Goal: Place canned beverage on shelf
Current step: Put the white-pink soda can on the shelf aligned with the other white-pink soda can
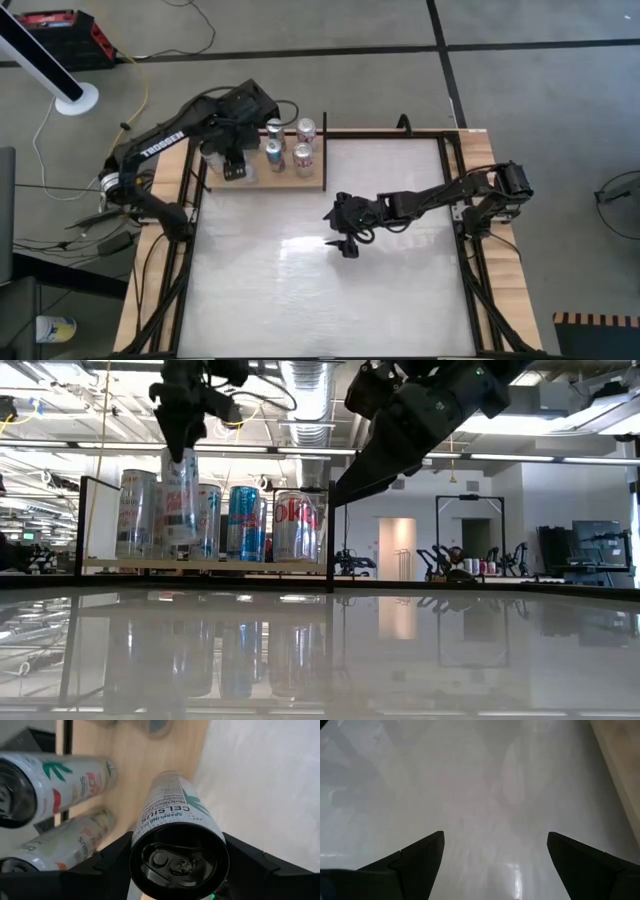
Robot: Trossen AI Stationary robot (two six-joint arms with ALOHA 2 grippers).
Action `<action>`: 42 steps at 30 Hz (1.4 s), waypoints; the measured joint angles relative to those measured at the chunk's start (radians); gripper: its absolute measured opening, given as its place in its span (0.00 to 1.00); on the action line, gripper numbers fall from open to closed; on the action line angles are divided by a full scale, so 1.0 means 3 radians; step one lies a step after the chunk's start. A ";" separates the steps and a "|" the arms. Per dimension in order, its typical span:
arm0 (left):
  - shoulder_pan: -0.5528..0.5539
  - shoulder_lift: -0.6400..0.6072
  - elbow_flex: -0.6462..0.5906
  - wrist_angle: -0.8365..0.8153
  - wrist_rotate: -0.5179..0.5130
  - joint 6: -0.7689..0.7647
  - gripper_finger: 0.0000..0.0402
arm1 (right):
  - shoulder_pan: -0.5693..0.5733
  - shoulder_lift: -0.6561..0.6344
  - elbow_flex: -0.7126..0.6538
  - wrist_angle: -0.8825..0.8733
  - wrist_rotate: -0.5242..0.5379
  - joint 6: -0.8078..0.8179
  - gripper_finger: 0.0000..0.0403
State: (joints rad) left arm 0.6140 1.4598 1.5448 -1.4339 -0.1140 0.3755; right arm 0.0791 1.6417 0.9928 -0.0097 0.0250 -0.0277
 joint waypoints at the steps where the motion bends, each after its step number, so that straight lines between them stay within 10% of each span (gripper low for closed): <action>1: 0.0025 0.0036 0.0000 -0.0013 0.0004 0.0016 0.58 | -0.0016 0.0000 0.0000 0.0002 0.0000 -0.0001 0.94; 42: 0.0061 0.0260 0.0392 0.0015 -0.0224 -0.0022 0.79 | -0.0030 0.0000 0.0000 0.0011 -0.0008 -0.0023 0.94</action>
State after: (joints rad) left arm 0.6322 1.5378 1.6624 -1.4294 -0.1813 0.3690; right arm 0.0700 1.6417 0.9928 -0.0065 0.0227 -0.0345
